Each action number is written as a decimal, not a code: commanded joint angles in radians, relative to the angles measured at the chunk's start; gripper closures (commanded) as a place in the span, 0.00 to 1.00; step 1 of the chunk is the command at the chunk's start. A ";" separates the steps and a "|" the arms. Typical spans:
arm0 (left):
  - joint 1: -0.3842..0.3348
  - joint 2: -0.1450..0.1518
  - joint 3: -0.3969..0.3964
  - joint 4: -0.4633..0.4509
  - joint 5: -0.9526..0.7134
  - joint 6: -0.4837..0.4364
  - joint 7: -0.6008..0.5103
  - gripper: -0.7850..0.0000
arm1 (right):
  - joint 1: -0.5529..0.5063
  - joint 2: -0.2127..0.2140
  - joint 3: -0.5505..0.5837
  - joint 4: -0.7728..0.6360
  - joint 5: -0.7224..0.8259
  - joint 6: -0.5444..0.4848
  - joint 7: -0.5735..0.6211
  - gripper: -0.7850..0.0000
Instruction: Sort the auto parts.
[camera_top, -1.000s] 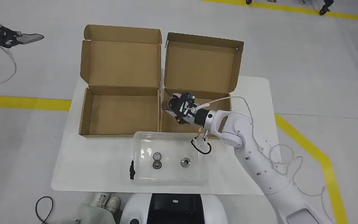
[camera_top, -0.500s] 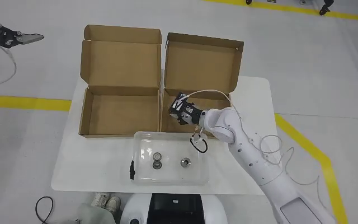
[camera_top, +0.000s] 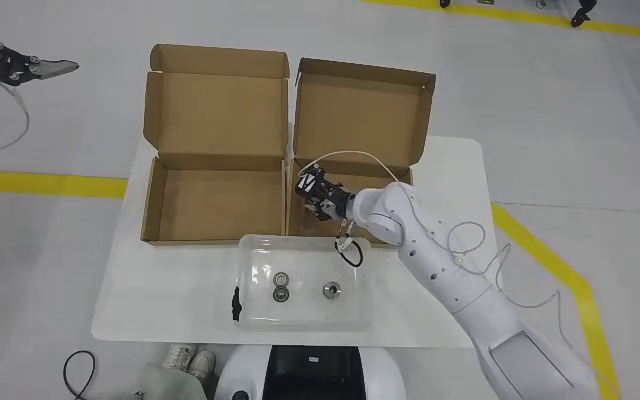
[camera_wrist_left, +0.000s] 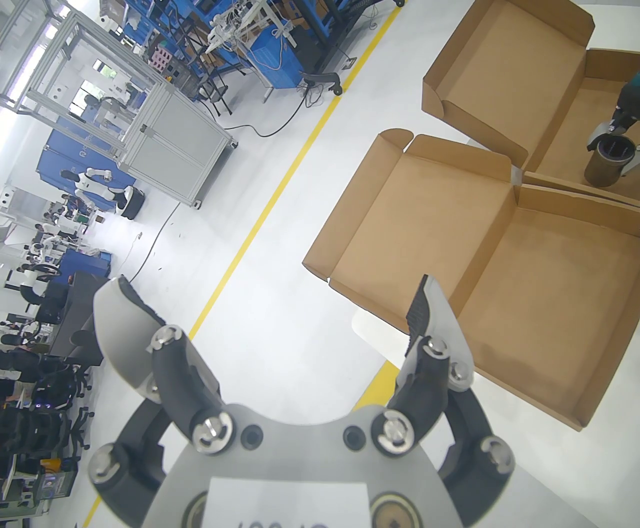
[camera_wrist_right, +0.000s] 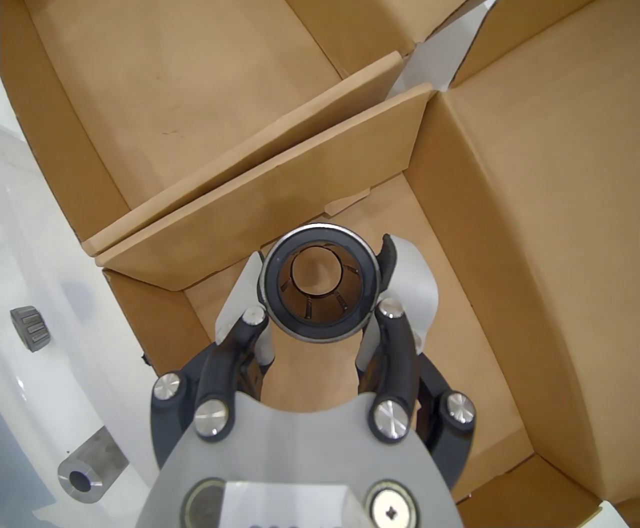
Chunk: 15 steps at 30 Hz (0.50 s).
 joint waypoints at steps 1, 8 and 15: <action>0.000 0.000 0.000 0.000 0.000 0.000 0.000 0.00 | 0.003 -0.003 -0.004 0.017 -0.001 0.005 -0.002 1.00; 0.000 0.000 0.000 0.000 0.000 0.000 0.000 0.00 | 0.011 -0.013 -0.012 0.052 -0.003 0.007 -0.017 0.79; 0.000 0.000 0.000 0.000 0.000 0.000 0.000 0.00 | 0.012 -0.018 -0.012 0.060 -0.010 0.014 -0.020 0.28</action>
